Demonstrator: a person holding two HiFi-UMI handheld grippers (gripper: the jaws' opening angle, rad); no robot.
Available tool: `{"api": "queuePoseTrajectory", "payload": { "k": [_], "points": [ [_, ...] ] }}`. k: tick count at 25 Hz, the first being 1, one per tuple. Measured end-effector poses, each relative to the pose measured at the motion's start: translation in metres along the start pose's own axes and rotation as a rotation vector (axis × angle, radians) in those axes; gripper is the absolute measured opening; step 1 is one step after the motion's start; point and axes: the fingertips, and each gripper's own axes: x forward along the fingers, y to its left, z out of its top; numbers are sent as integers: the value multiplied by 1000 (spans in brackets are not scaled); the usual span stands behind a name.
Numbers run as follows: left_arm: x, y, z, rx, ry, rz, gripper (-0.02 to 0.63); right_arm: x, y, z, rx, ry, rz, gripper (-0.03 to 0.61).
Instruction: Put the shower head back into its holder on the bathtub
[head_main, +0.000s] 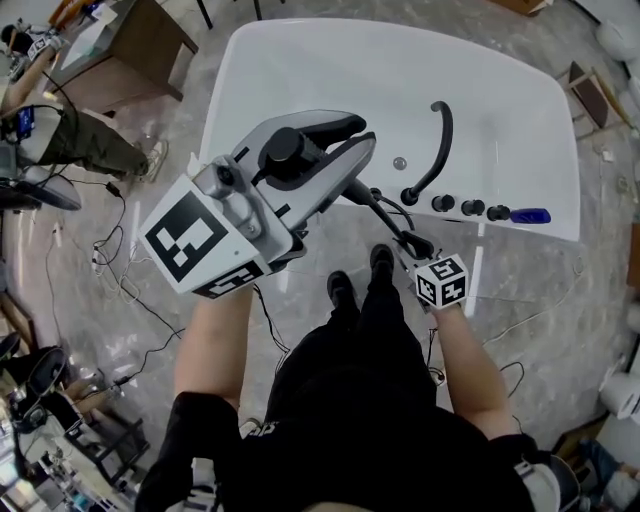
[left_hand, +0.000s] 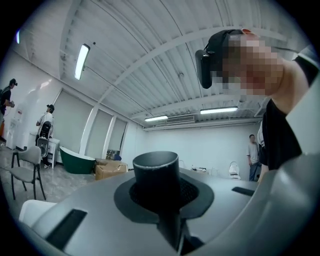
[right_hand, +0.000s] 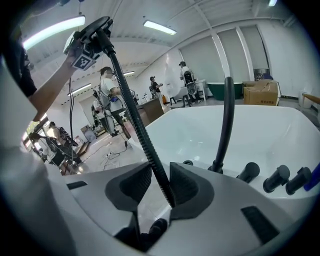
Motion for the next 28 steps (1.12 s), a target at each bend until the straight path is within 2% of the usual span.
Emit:
{"api": "queuePoseTrajectory", "payload": {
  "k": [2, 5, 7, 10, 13, 17, 21, 28],
  "points": [
    [0, 2, -4, 38, 30, 21, 64, -2, -2, -4, 1, -6, -8, 118],
    [-2, 8, -29, 126, 138, 77, 64, -10, 0, 0, -14, -24, -32, 81],
    [-1, 10, -48, 192, 214, 103, 64, -18, -1, 12, -20, -42, -59, 77],
    [1, 11, -62, 256, 269, 122, 63, -38, -11, 42, -29, -80, -110, 75],
    [1, 14, -60, 274, 288, 138, 63, -61, -18, 85, -65, -137, -140, 74],
    [3, 4, -55, 277, 288, 157, 63, -94, -14, 135, -112, -231, -134, 74],
    [4, 5, -47, 291, 291, 183, 63, -104, 1, 178, -138, -285, -74, 74],
    [-7, 22, -43, 291, 308, 250, 63, -88, 37, 228, -222, -295, 39, 72]
  ]
}}
